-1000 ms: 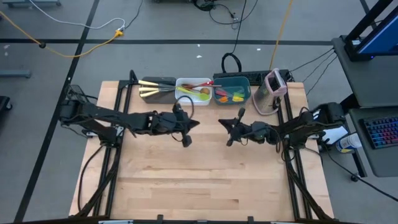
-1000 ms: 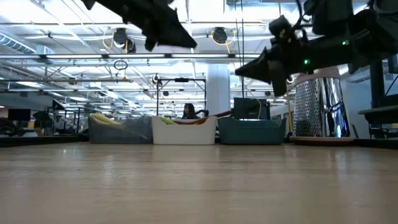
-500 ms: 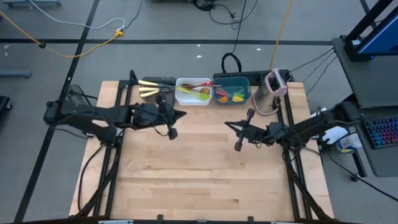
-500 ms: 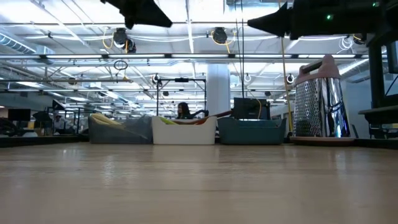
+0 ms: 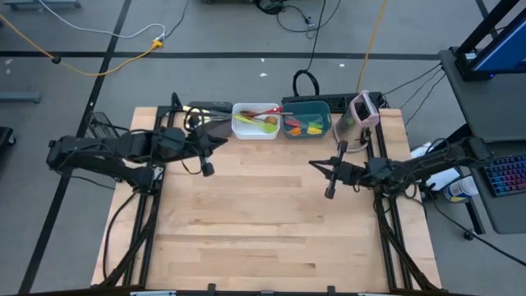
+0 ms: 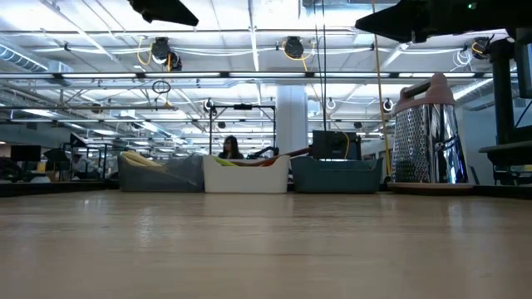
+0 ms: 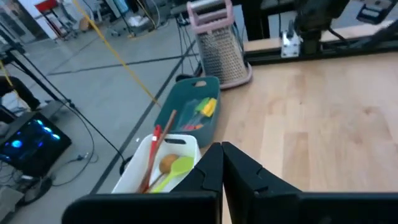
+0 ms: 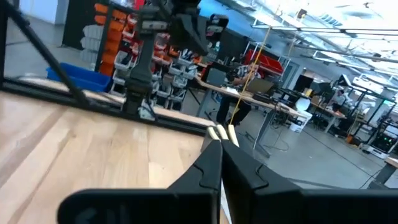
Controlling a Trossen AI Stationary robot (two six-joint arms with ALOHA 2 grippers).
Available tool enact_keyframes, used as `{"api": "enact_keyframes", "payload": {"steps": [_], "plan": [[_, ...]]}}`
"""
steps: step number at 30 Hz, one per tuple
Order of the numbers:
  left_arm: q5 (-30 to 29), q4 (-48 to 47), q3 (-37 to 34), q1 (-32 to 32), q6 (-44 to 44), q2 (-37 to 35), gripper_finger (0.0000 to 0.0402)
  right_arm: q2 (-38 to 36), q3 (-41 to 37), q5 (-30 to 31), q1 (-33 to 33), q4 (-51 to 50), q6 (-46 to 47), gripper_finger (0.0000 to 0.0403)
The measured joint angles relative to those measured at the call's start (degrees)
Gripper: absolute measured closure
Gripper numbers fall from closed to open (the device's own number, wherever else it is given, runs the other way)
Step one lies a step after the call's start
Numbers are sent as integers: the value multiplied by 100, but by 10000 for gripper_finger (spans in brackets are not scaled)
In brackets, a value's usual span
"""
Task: Pick & Place Kitchen Items
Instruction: Return to Home Position
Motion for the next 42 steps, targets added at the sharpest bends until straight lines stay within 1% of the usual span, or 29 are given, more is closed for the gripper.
{"api": "enact_keyframes", "payload": {"steps": [4, 8, 10, 13, 17, 20, 25, 31, 34, 37, 40, 42], "plan": [[-5, 42, -251, 162, -51, -284, 394, -399, -2, -9, 0, -526, 107, 403], [-3, 252, -746, 366, -55, -694, 399, -783, -2, -10, 0, -932, 357, 403], [-1, 564, -1063, 460, -109, -948, 396, -979, -2, -70, 0, -1172, 463, 403], [38, 1012, -1593, 562, -184, -1366, 391, -1284, -2, -498, 0, -1640, 585, 403], [427, 1503, -2221, 639, -195, -1911, 399, -1656, -2, -1145, 0, -2122, 772, 403], [605, 1713, -2571, 635, -219, -2306, 395, -1897, -2, -1214, 0, -2278, 919, 403], [600, 1797, -2911, 637, -220, -2824, 399, -2358, -2, -1216, 0, -2671, 1125, 403], [553, 1790, -3074, 637, -146, -3342, 394, -2919, -2, -1215, 0, -3341, 1300, 403], [552, 1791, -3151, 637, -60, -3544, 399, -3171, -2, -1216, 0, -3565, 1349, 403], [552, 1804, -3281, 637, -59, -3718, 394, -3437, -2, -1217, 0, -3857, 1334, 403], [552, 1855, -3508, 637, -112, -3875, 397, -3723, -2, -1217, 0, -4215, 1334, 403], [552, 2052, -3686, 637, -193, -3942, 399, -3904, -2, -1218, 0, -4429, 1401, 403]]}}
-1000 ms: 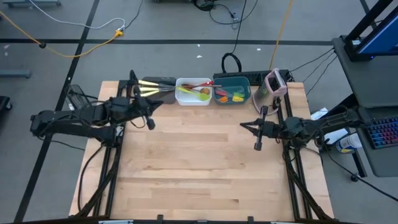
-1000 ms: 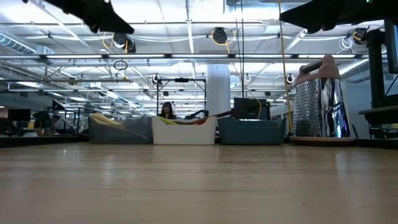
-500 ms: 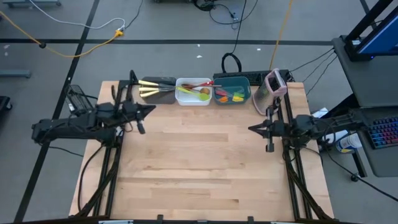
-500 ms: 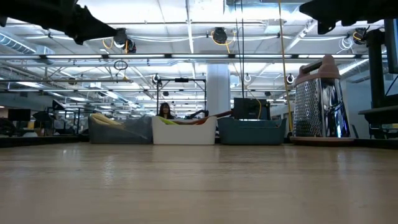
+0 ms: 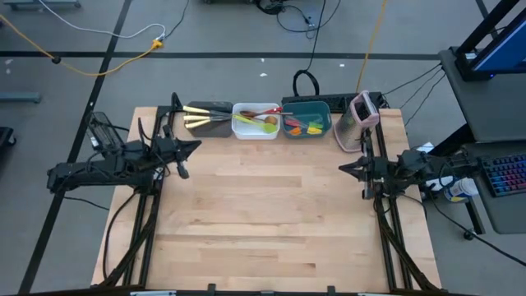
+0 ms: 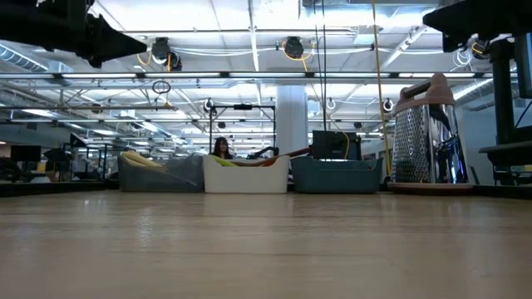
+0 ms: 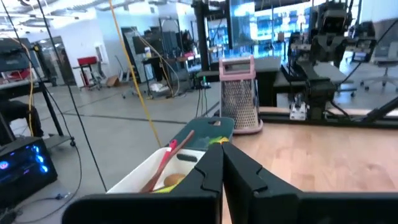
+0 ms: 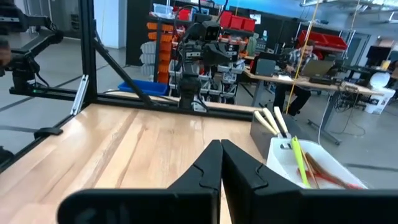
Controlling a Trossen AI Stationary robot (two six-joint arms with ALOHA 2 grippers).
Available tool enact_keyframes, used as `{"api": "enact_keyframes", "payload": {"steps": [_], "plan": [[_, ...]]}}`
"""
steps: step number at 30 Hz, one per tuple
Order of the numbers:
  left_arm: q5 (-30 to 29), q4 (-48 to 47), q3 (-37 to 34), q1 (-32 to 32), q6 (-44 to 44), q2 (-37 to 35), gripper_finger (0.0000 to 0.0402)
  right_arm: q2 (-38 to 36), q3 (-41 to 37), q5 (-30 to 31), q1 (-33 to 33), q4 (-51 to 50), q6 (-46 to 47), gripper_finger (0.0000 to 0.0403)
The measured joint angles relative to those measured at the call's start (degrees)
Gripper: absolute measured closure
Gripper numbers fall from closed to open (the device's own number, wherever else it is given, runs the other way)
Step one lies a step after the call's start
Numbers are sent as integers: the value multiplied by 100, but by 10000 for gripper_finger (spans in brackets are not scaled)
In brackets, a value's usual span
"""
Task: Pick & Place Kitchen Items
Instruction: Return to Home Position
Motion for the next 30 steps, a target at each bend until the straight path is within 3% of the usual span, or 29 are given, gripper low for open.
{"api": "enact_keyframes", "payload": {"steps": [5, 12, 30], "plan": [[-2, 632, -503, 0, 188, -183, 392, -381, 0, -22, 0, -368, 121, 403], [2, 1146, -1028, 0, 440, -448, 393, -796, 0, -605, 0, -693, 383, 403], [-4, 722, -1097, -15, 597, -1561, 399, -1028, 2, -575, -1, -984, 553, 403]]}}
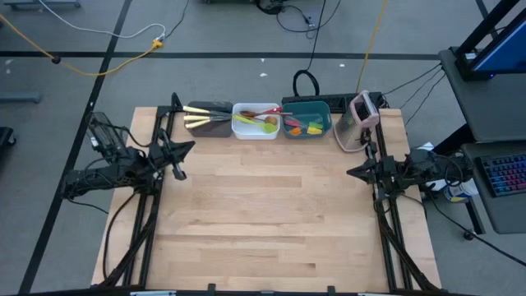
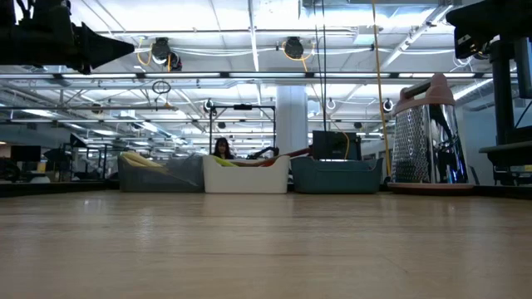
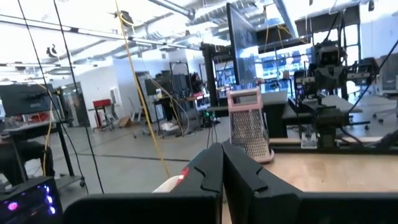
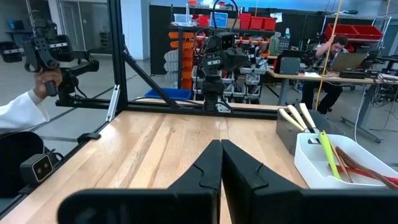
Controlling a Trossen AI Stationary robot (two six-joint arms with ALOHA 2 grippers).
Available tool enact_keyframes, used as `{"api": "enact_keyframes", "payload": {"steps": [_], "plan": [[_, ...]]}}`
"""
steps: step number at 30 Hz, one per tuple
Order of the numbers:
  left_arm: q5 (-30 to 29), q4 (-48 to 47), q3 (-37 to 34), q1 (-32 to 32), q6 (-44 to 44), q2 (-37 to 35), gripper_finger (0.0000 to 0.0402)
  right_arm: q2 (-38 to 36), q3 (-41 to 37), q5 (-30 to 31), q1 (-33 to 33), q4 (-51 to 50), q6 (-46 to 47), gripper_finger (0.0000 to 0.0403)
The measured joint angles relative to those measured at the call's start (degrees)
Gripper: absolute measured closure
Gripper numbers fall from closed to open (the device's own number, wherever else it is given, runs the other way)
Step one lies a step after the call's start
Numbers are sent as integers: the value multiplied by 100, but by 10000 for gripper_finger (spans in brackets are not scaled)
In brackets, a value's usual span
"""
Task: Pick & Place Kitchen Items
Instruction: Return to Home Position
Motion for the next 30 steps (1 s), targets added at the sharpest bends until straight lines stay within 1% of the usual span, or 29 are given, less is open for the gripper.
{"api": "enact_keyframes", "payload": {"steps": [2, 5, 7, 9, 11, 14, 17, 21, 25, 30], "plan": [[-10, -104, 0, 0, 23, 14, 396, 0, 0, 0, -1, 1, -3, 403], [-354, -289, 2, 4, 38, 12, 391, 0, 0, 0, -1, -1, -6, 403], [-594, -427, -2, 4, -3, 14, 396, 0, -2, 0, -1, -3, -7, 403], [-625, -435, 0, 3, -2, 12, 399, 0, -2, 0, -1, -16, -5, 403], [-485, -594, 0, 2, -28, 12, 396, 0, -4, 0, -1, -20, 15, 403], [-37, -915, 0, 2, -47, 14, 391, 0, -47, 0, -1, 34, 55, 403], [293, -1166, 0, 2, -53, 14, 398, 0, -239, -2, -1, 189, 86, 403], [617, -1424, 0, 2, -88, 14, 392, 0, -622, -11, -1, 764, 121, 403], [682, -1569, 0, 4, -370, 16, 387, 2, -925, -17, 0, 968, -29, 403], [754, -1734, 1, 4, -462, 16, 399, 2, -1253, -20, -1, 1161, 97, 403]]}}
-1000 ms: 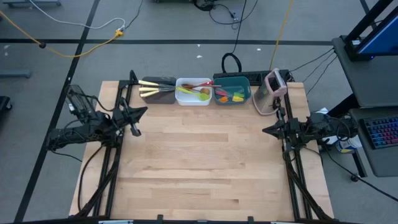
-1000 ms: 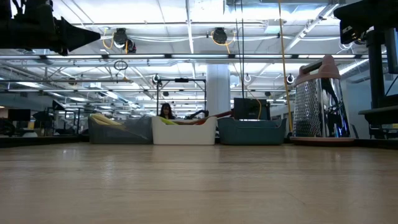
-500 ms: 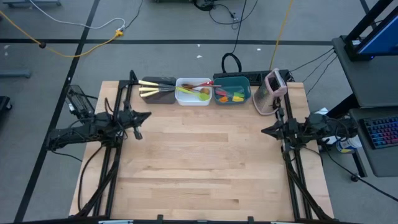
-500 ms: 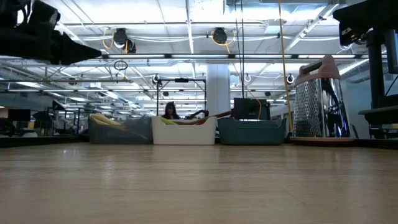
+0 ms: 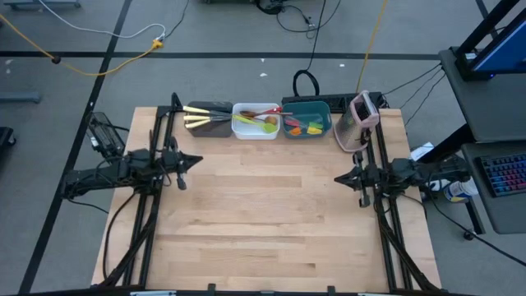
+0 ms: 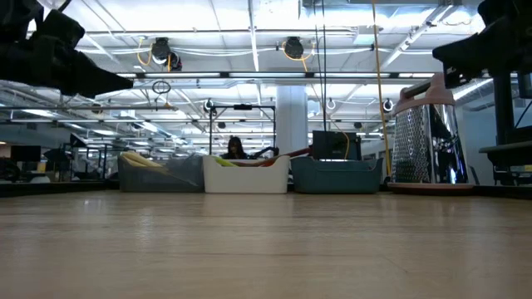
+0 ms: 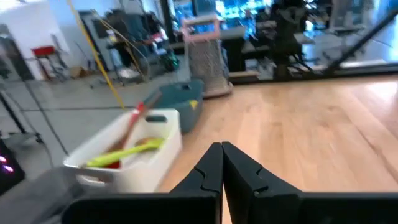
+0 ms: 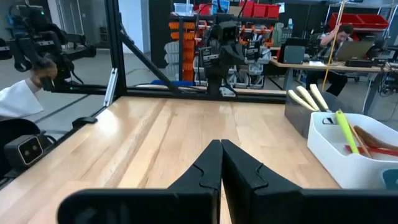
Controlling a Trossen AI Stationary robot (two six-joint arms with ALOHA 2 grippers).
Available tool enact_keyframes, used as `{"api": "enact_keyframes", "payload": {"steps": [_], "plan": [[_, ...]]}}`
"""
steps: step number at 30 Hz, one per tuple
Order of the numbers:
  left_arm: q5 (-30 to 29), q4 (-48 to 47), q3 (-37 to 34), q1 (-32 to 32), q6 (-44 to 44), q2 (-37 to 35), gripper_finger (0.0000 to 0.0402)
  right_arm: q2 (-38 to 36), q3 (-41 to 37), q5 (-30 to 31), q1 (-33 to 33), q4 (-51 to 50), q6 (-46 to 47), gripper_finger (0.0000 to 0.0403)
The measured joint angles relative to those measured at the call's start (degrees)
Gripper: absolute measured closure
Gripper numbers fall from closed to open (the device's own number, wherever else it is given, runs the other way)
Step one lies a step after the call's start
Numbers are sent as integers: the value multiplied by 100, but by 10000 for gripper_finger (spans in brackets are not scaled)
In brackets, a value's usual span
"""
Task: Pick & Place Kitchen Items
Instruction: Return to Home Position
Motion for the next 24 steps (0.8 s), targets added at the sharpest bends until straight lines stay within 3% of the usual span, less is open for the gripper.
{"api": "enact_keyframes", "payload": {"steps": [14, 24], "plan": [[819, -504, 1, -2, -540, 4, 391, -2, -912, -7, 2, 1267, 49, 403], [1144, -754, 1, -2, -819, 7, 399, 0, -942, -4, 0, 1255, 69, 403]]}}
